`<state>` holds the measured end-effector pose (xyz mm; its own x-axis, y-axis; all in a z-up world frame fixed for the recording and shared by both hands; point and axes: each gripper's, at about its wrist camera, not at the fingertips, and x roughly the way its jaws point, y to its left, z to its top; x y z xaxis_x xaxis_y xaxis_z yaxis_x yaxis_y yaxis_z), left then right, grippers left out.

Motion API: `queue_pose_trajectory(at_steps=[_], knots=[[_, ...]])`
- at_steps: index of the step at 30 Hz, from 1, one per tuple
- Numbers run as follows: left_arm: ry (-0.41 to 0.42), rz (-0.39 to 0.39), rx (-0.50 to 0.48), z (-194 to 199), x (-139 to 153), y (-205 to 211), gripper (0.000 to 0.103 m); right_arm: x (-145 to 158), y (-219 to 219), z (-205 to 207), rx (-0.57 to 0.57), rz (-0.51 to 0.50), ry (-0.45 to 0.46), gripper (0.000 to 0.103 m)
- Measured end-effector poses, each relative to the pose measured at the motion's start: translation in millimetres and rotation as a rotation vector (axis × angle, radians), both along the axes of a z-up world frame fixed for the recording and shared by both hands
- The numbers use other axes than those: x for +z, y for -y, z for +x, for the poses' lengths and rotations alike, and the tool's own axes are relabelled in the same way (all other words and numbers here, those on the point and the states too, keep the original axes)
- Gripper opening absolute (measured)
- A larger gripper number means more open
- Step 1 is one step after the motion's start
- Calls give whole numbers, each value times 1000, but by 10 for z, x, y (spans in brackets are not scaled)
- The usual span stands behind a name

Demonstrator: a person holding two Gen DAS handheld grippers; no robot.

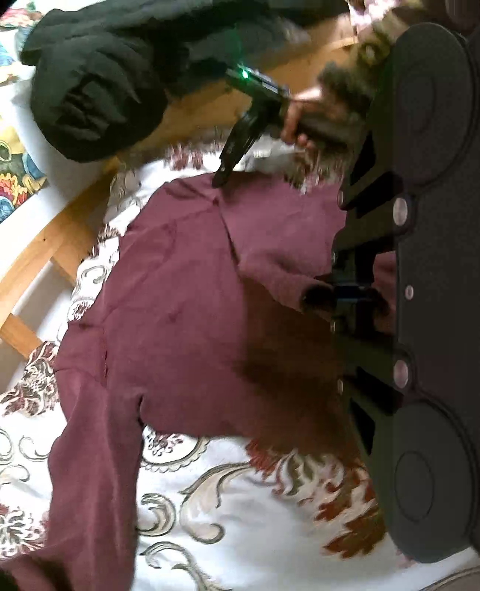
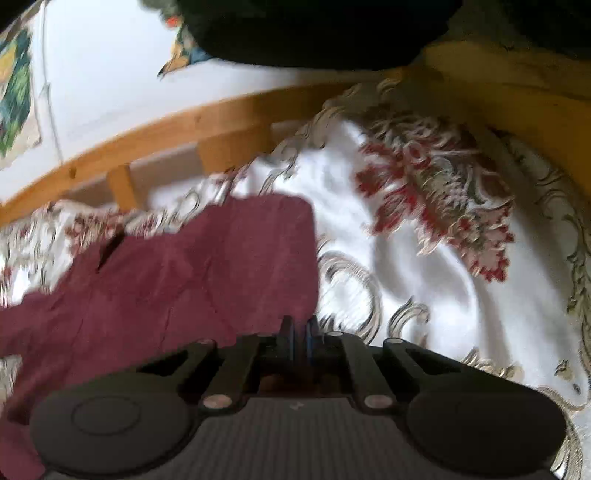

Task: Fold small clothes

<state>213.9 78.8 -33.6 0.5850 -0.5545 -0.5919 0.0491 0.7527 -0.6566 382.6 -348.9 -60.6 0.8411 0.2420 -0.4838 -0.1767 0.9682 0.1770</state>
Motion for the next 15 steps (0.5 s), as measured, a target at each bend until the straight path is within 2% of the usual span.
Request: queue_pose_trajectory(at_steps=[3,8,9,10,11,12,13,15], knots=[[-79,-27,-2,-11,-36,-74,4,56,61,39,-19,-25,25,7],[-204,4,-8,100,-285,-210,4,-54,53,94,-14,-36,-20,8],[-220,2,-3,116,-336,-235,5,-62,68,66,-10,-11,-27,13],[-231,-3,3,122,-370,-254,6,-58,79,22,-5,5,-31,26],[-240,-5,11,124,-379,-280,12,-45,93,-32,3,13,-32,34],[-242,-5,21,121,-389,-289,17,-34,102,-84,17,21,-29,48],[-239,-5,25,113,-385,-291,21,-31,116,-160,37,27,-27,55],[-226,0,25,102,-374,-292,35,-21,100,-292,71,17,-30,59]])
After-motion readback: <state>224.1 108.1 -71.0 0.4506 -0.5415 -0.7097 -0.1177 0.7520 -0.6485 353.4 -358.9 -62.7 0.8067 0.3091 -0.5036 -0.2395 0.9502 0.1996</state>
